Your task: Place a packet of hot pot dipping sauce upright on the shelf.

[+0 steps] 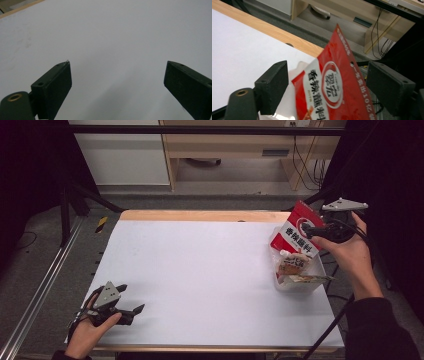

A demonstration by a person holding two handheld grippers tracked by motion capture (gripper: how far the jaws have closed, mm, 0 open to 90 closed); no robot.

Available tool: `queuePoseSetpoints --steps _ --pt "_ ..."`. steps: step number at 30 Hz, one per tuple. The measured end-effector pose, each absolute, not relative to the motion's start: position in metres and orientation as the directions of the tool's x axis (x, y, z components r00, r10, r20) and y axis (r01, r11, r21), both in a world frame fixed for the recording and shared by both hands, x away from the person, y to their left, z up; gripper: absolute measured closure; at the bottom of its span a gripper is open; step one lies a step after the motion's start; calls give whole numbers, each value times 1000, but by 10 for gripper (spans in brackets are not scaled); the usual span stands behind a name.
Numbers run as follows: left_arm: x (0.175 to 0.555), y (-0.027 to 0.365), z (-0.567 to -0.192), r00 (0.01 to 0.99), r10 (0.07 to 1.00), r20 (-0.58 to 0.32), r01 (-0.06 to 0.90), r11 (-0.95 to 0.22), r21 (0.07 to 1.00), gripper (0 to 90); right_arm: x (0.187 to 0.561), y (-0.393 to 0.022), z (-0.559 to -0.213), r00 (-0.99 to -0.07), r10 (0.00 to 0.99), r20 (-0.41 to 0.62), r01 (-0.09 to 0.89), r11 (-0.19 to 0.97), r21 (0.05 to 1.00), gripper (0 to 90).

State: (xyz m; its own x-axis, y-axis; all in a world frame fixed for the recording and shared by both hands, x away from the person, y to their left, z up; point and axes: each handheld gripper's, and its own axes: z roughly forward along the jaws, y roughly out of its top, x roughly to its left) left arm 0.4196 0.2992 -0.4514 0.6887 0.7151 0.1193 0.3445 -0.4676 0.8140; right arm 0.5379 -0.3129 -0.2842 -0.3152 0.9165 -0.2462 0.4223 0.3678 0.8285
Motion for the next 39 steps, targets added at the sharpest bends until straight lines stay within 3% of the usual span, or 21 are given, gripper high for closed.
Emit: queuePoseSetpoints --steps 14,27,39 --pt "419 300 -452 687 717 116 348 -465 814 73 497 -238 -277 -457 848 -270 331 444 833 109" --pt "419 302 -452 683 721 115 349 -460 817 60 469 -165 -321 -589 775 -230 299 474 828 81" --pt "419 305 -452 678 727 110 351 -452 820 40 454 -135 -369 -636 757 -151 338 449 827 76"
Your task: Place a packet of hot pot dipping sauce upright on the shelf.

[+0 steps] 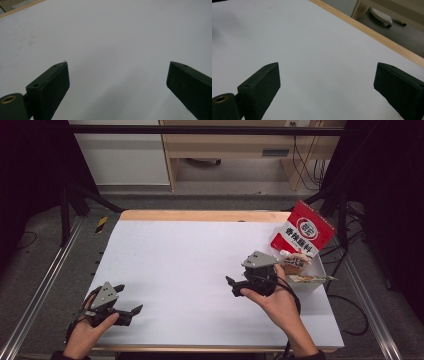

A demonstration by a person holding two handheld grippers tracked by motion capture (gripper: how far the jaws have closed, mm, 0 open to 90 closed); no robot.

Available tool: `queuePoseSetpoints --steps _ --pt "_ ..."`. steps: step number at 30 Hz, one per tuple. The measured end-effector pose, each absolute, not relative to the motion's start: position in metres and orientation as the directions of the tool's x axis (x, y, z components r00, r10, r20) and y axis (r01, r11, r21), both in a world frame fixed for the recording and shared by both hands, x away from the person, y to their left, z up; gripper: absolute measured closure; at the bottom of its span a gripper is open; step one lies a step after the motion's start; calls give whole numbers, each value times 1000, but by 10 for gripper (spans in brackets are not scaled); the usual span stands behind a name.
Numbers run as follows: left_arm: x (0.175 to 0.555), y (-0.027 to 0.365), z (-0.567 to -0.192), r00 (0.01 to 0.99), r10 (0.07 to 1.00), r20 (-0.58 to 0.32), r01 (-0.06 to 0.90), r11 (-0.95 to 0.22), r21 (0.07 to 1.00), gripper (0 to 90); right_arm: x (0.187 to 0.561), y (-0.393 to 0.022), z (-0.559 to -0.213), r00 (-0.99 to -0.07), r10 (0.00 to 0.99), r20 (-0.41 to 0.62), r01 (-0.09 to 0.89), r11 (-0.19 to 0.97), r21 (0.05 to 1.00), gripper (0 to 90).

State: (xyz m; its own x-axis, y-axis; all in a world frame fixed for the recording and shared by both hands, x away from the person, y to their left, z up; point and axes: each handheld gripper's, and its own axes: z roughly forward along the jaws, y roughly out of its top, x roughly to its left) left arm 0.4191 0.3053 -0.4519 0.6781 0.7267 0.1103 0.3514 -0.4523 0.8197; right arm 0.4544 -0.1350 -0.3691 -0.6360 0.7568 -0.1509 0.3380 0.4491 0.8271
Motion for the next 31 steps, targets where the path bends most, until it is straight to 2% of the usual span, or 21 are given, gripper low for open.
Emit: queuePoseSetpoints --steps 15,23,31 --pt "420 307 -452 672 733 104 357 -444 821 38 441 -129 -421 -661 746 -80 391 434 812 62" --pt "419 306 -452 675 729 111 355 -453 818 37 431 -127 -448 -660 747 -81 416 452 789 70" --pt "418 307 -449 687 716 120 340 -463 819 36 421 -124 -455 -646 760 -69 404 418 814 77"
